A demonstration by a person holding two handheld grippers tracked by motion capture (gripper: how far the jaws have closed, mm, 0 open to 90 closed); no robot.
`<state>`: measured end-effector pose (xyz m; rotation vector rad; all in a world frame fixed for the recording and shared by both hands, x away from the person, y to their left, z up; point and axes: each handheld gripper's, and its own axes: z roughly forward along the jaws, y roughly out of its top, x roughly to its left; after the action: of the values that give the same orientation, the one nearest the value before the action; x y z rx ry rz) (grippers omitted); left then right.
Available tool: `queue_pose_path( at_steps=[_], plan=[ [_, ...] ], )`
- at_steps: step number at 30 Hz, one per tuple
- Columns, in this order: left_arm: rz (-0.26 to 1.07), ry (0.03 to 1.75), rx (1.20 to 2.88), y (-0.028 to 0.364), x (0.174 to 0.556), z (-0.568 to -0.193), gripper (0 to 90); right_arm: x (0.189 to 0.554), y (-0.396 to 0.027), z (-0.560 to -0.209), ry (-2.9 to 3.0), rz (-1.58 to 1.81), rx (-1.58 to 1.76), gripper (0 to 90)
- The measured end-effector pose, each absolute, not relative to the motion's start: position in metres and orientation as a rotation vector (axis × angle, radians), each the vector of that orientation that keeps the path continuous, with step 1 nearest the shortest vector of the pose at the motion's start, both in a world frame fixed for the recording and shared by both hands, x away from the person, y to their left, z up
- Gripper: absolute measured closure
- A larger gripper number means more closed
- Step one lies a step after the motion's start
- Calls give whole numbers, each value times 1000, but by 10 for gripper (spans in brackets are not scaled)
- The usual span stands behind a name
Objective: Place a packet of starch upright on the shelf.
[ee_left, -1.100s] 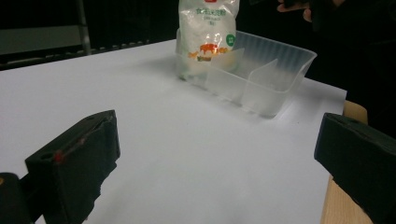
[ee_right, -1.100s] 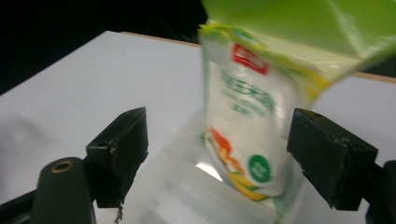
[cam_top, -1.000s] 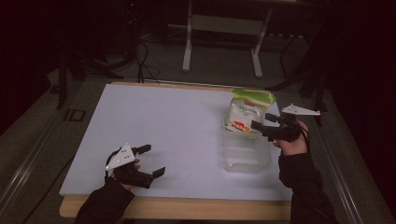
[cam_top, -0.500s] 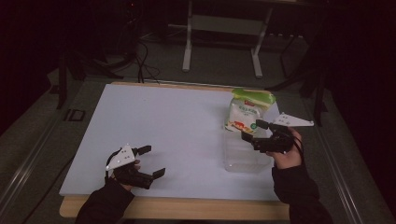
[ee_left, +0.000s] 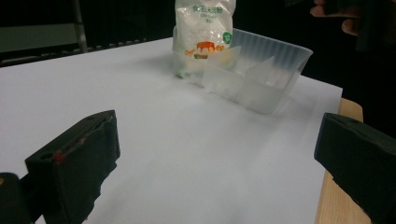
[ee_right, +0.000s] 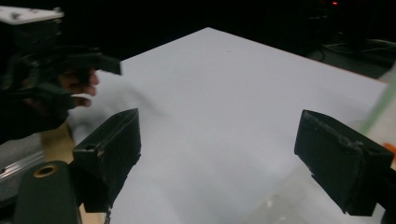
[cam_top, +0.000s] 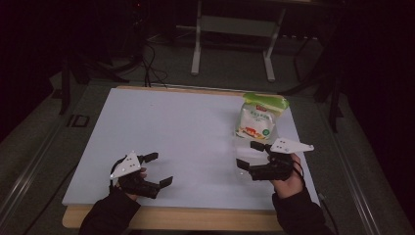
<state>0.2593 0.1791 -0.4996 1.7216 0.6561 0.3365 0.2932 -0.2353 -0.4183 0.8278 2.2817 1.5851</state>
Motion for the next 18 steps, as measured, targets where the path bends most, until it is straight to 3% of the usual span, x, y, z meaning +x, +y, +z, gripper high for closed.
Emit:
queue_pose_path(
  at_steps=[18],
  plan=[
    [332,646,1729,181,258,-500,7,256,-228,-450,2319,1574,744,143]
  ],
)
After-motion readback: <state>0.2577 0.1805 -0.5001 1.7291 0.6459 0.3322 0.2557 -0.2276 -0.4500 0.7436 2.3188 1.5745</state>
